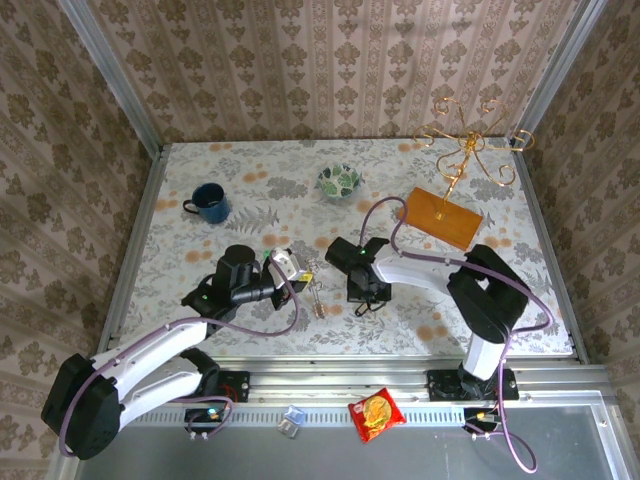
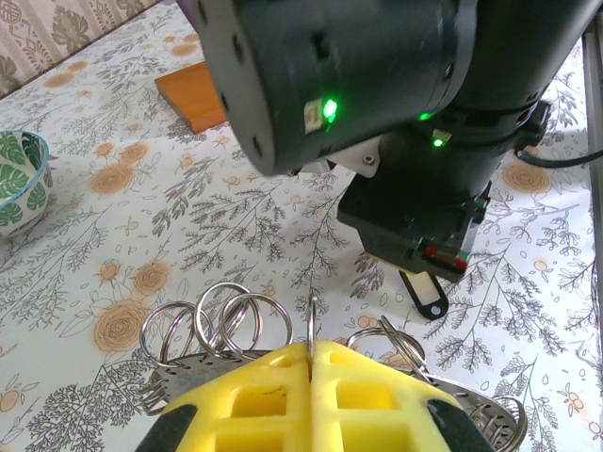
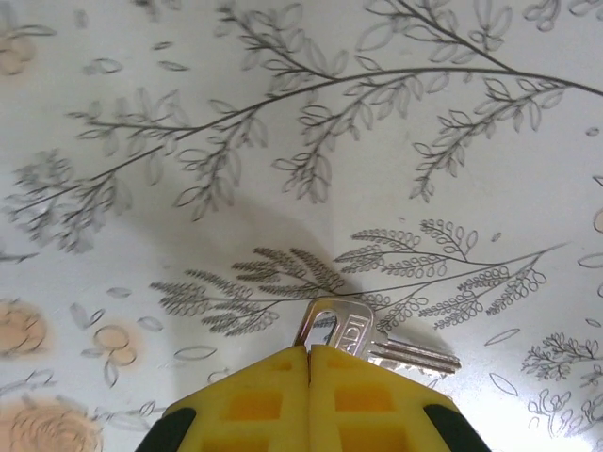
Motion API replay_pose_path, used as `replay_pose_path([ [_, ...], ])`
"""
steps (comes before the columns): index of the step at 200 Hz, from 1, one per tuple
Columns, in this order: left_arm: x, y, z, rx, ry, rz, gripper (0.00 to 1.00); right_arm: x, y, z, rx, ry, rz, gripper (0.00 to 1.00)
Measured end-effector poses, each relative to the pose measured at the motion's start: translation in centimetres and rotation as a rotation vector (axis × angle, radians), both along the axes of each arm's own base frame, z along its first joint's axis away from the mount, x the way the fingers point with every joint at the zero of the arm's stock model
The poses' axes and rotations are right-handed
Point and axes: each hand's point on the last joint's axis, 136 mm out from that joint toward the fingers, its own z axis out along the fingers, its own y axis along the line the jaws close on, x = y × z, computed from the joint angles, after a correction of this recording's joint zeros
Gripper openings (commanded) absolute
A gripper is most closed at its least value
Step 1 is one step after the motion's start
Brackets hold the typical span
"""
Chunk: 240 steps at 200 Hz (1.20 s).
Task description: Put the keys on the keyring
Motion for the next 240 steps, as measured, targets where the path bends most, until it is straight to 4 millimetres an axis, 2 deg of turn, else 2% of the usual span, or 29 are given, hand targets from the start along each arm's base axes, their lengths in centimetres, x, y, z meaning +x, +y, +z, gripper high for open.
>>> replay_pose_path([
  [56,0.0,0.0,-0.1,0.001,0.002,0.000,0.00,-0.4,-0.2,-0.9,0.051,0.028,0.057,0.00],
  [79,0.0,0.0,-0.1,0.001,0.002,0.000,0.00,-0.4,0.2,-1.1,0.068,0.035,0.071,0.11],
  [94,0.0,0.0,-0.1,0.002,0.001,0.000,0.00,-0.4,0.3,-1.1,0.070,0.037,0.082,0.15],
  [240,0.0,0.0,-0.1,0.002,0.001,0.000,0.00,-0.4,0.3,-0.5,0.057,0.051,0.088,0.15],
])
